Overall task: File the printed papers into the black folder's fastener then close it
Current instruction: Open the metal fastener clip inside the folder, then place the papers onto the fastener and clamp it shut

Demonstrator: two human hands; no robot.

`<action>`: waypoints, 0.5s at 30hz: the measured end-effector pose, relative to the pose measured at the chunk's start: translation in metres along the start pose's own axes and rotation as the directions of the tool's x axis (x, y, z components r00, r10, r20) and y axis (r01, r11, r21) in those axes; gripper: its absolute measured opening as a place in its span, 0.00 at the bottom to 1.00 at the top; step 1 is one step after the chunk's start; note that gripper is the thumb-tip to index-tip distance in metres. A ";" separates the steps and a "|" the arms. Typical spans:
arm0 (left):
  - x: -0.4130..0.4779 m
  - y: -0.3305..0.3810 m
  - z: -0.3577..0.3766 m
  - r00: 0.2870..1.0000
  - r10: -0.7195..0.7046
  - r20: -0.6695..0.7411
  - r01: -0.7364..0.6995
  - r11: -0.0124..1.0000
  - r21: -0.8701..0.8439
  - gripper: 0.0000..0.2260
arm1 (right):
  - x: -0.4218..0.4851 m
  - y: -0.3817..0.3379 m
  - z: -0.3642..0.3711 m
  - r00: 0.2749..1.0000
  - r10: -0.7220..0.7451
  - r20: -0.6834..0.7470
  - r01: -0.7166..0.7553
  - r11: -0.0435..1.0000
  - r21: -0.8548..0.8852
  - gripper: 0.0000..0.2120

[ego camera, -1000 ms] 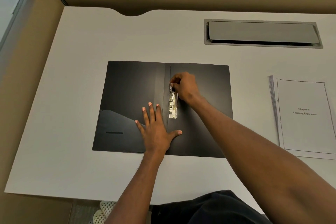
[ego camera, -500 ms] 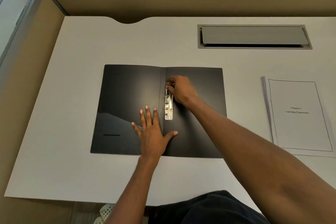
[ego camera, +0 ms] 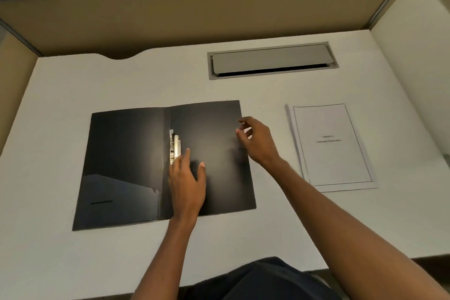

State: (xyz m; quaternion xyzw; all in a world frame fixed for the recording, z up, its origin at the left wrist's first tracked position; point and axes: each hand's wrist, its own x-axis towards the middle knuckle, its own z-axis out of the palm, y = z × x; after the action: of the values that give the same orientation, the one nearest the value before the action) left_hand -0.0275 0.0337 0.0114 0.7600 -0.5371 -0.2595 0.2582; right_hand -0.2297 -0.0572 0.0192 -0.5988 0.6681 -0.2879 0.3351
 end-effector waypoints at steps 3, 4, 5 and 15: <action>-0.010 0.035 0.032 0.998 -0.017 0.054 0.023 0.993 -0.119 0.25 | -0.014 0.043 -0.056 0.993 0.056 -0.099 -0.055 0.998 0.014 0.15; -0.014 0.047 0.043 0.997 -0.019 0.075 0.030 0.989 -0.148 0.26 | -0.019 0.057 -0.075 0.988 0.083 -0.129 -0.080 0.996 0.031 0.15; -0.018 0.060 0.056 0.994 -0.028 0.103 0.045 0.984 -0.174 0.26 | -0.024 0.072 -0.093 0.982 0.109 -0.152 -0.104 0.994 0.044 0.14; -0.055 0.174 0.172 0.948 -0.084 0.306 0.172 0.947 -0.272 0.25 | -0.047 0.180 -0.213 0.925 0.251 -0.284 -0.278 0.959 -0.058 0.18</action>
State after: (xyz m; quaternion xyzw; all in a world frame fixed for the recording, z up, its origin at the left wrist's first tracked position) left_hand -0.2775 0.0156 0.0084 0.7000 -0.4734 -0.4617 0.2696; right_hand -0.5048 0.0073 0.0120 -0.4733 0.7958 -0.2870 0.2456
